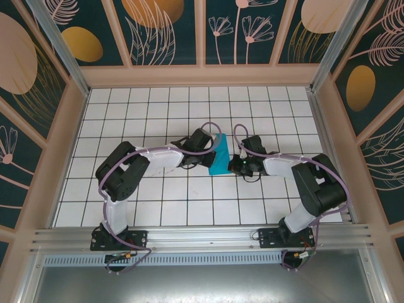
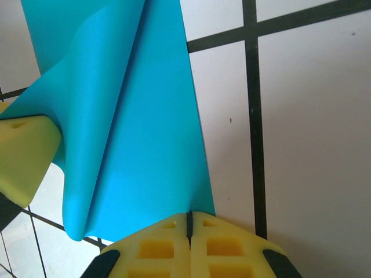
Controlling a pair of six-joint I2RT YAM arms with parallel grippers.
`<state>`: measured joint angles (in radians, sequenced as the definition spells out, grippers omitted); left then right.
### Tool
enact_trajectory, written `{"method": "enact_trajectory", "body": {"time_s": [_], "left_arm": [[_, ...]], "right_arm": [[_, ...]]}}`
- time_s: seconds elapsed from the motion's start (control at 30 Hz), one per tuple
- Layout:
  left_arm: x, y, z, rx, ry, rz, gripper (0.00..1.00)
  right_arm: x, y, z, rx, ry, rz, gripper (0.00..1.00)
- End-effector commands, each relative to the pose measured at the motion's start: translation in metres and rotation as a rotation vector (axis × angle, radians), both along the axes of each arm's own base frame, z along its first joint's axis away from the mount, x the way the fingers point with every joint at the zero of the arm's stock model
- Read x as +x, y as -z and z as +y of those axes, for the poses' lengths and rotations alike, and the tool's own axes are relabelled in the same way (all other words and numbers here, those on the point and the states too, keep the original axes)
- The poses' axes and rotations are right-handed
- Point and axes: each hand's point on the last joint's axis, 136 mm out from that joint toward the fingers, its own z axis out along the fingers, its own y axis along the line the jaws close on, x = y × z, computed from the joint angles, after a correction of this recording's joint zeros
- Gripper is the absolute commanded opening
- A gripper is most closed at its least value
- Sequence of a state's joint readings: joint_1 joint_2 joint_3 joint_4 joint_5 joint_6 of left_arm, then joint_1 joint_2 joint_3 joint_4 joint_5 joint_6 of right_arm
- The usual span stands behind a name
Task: Fold a paper plane with a square sheet of paper (fold left side to right side)
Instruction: Fold the triangle a second time at the center of the table.
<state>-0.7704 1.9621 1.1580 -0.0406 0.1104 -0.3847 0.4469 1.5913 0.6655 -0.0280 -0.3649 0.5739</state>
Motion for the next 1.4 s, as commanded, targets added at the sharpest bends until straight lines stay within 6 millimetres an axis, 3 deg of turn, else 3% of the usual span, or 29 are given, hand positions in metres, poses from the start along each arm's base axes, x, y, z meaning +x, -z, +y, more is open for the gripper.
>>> {"method": "enact_trajectory", "body": {"time_s": [0.0,0.47,1.03,1.13,1.37], "left_arm": [[0.01,0.005,0.002,0.033,-0.001,-0.02,0.0],[0.013,0.011,0.004,0.049,-0.009,-0.023,0.0],[0.004,0.019,0.01,0.071,0.011,-0.004,0.0],[0.002,0.024,0.011,0.078,0.019,0.005,0.0],[-0.001,0.026,0.01,0.074,0.028,0.013,0.0]], "right_arm": [[-0.018,0.027,-0.022,-0.128,0.01,0.084,0.0],[-0.019,0.027,-0.023,-0.137,0.008,0.086,0.0],[-0.015,0.023,-0.018,-0.115,-0.003,0.071,0.0],[-0.006,0.009,-0.01,-0.052,-0.016,0.023,0.0],[0.023,-0.046,-0.001,0.176,0.019,-0.134,0.0]]}}
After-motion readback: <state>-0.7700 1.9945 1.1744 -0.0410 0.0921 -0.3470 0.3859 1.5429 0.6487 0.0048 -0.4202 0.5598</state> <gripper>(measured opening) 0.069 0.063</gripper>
